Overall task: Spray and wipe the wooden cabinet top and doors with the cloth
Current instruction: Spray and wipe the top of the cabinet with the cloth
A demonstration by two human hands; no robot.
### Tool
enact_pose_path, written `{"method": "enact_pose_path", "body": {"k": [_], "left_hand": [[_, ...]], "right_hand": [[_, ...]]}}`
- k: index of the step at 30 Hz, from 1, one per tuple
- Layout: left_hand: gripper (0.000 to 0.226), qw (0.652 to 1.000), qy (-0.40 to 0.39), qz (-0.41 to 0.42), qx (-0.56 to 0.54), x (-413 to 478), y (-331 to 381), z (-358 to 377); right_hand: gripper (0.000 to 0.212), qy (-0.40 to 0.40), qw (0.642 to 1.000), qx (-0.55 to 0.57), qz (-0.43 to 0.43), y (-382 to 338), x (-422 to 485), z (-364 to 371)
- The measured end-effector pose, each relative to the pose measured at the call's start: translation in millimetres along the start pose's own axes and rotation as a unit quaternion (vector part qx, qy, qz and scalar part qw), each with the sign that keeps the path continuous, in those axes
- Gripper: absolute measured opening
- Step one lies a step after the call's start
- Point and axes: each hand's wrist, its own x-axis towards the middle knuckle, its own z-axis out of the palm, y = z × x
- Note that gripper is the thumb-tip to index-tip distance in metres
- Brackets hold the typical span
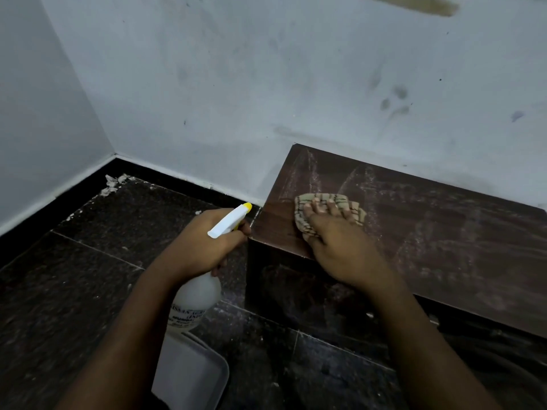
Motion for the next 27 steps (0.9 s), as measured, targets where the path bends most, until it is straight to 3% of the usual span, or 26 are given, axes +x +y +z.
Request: {"method": "enact_pose_path", "body": {"k": [4, 8, 11, 14, 18, 21, 23, 27], "left_hand": [[0.032, 1.0, 0.004, -0.006, 0.001, -0.8, 1.4, -6.2], [0.047, 0.999, 0.039, -0.008, -0.03, 4.5, -8.4, -15.1], [0.037, 0.998, 0.048, -0.015, -0.035, 10.8, -15.4, -17.8], [0.036, 0.998, 0.052, -0.011, -0.025, 13.7, -16.8, -16.0], [0.01, 0.999, 0.054, 0.0, -0.004, 17.0, -24.9, -13.4], [0.013, 0.997, 0.072, -0.003, -0.003, 19.4, -25.7, -10.6], [0.022, 0.996, 0.083, -0.002, -0.011, 20.7, -23.8, -10.7], [0.009, 0.996, 0.092, -0.006, -0.011, 31.1, -28.8, -12.6]], "right_hand": [[0.064, 0.011, 0.996, 0.008, -0.092, -23.5, 7.4, 14.6], [0.062, -0.055, 0.985, 0.035, -0.157, -21.6, -19.6, 8.8], [0.055, -0.097, 0.988, 0.084, -0.086, 3.9, -36.3, -16.8], [0.058, -0.072, 0.996, 0.059, -0.017, 15.0, -21.0, -18.2], [0.062, -0.021, 0.998, 0.029, -0.047, -12.5, 8.9, 9.7], [0.064, -0.016, 0.996, 0.01, -0.088, -40.2, 10.2, 19.9], [0.065, -0.034, 0.994, -0.016, -0.105, -49.2, -4.9, 19.3], [0.063, -0.115, 0.991, -0.01, -0.067, -25.9, -41.6, -6.7]]}}
